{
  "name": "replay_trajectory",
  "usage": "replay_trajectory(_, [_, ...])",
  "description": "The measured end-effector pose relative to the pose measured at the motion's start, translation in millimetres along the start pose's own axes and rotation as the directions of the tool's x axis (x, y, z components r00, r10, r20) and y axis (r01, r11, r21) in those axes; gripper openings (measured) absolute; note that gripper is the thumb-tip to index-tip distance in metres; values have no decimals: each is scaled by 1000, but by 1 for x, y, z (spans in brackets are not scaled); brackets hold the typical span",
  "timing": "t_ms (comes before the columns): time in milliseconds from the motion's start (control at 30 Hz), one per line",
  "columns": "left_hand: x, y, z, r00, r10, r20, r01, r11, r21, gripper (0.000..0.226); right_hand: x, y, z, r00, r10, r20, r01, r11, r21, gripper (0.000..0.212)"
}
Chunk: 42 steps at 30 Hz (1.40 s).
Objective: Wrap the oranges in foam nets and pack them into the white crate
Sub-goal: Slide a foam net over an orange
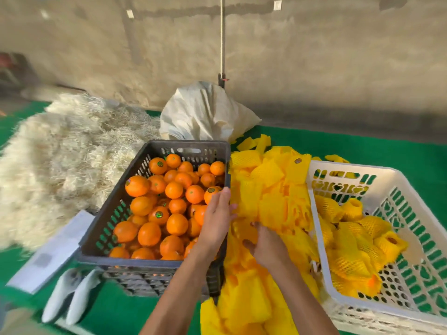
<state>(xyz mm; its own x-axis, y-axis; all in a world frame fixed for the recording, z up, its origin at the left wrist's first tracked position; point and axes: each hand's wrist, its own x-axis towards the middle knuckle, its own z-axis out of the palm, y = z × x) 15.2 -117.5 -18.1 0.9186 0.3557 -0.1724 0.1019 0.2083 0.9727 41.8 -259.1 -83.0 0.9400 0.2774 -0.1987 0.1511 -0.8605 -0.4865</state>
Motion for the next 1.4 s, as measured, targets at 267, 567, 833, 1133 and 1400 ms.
replay_trajectory(267, [-13,12,-73,996,27,-90,-26,1000,10,34,5,-27,8,957,99,-272,-90,995,43,45])
replay_trajectory(567, [-31,21,-84,945,230,234,-266,954,137,57,-10,-109,-35,796,-29,-604,363,823,438,28])
replay_trajectory(833, [-26,13,-117,958,283,54,-288,946,152,28,-16,-127,-8,940,-232,-249,332,786,522,66])
replay_trajectory(1133, [10,10,-170,928,-147,342,-26,891,454,46,-10,-125,-6,889,-163,-428,299,915,272,27])
replay_trajectory(1400, [56,3,-164,940,-331,84,-21,188,982,92,1,-125,-13,869,-143,-473,304,910,282,20])
